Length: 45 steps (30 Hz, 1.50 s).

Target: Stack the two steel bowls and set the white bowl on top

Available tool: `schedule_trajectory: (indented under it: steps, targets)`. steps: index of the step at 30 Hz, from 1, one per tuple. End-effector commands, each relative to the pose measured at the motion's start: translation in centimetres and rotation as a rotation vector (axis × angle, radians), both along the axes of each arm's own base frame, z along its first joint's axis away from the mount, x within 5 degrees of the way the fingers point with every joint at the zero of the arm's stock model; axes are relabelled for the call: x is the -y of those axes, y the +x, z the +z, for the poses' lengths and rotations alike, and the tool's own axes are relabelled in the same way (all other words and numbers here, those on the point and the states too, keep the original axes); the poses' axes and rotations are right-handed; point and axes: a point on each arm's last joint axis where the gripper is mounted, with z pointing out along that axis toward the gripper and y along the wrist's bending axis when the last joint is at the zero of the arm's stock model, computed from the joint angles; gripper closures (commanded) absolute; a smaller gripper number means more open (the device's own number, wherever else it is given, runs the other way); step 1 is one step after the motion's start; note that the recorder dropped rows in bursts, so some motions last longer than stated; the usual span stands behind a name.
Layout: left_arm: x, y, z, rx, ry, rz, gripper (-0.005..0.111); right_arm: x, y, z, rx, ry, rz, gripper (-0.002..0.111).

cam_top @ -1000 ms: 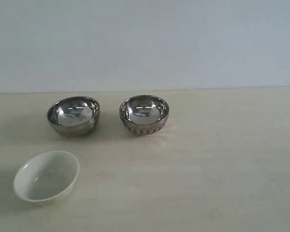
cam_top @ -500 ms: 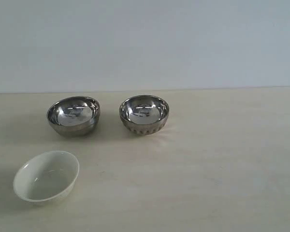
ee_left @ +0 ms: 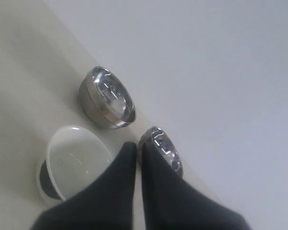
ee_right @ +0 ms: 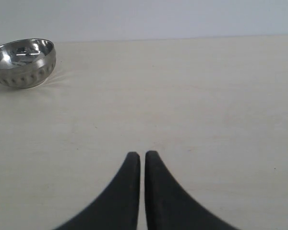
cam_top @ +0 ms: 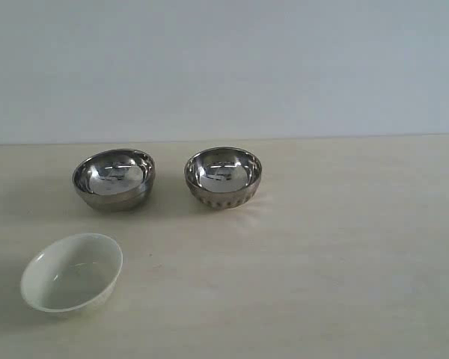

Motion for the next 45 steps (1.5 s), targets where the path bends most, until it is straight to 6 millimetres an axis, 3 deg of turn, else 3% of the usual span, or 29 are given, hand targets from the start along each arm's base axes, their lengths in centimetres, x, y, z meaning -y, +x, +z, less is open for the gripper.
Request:
schedule_trajectory:
  steps: [1,10,12,15,19,24,29,37,42,45]
  targets:
    - [-0.1,0.0,0.1,0.019,-0.032,0.017,0.103,0.0,0.0,0.0,0.015,-0.006,-0.005,0.108]
    - [-0.1,0.0,0.4,0.046,-0.098,0.018,0.103,0.0,0.0,0.0,0.015,-0.006,-0.005,0.108]
    - [0.0,0.0,0.6,0.066,-0.048,0.004,0.103,0.0,0.0,0.0,0.015,-0.006,-0.005,0.108]
    - [0.2,-0.4,3.1,0.17,0.118,-0.03,0.103,0.0,0.0,0.0,0.015,-0.006,-0.005,0.108]
    - [0.3,-1.1,7.4,0.286,0.152,-0.026,0.103,0.0,0.0,0.0,0.015,-0.006,-0.005,0.108]
    - [0.2,0.3,12.4,0.299,0.269,-0.018,0.103,0.0,0.0,0.0,0.015,-0.006,-0.005,0.108]
    - [0.6,5.4,15.9,0.165,0.34,-0.119,0.103,0.0,0.0,0.0,0.015,-0.006,-0.005,0.108]
    - [1.6,17.1,19.1,-0.052,0.445,-0.393,0.103,0.0,0.0,0.0,0.015,-0.006,-0.005,0.108]
    - [1.3,23.3,19.4,-0.171,0.463,-0.435,0.103,0.0,0.0,0.0,0.015,-0.006,-0.005,0.108]
    - [1.0,26.1,19.1,-0.228,0.491,-0.45,0.103,0.0,0.0,0.0,0.015,-0.009,-0.005,0.108]
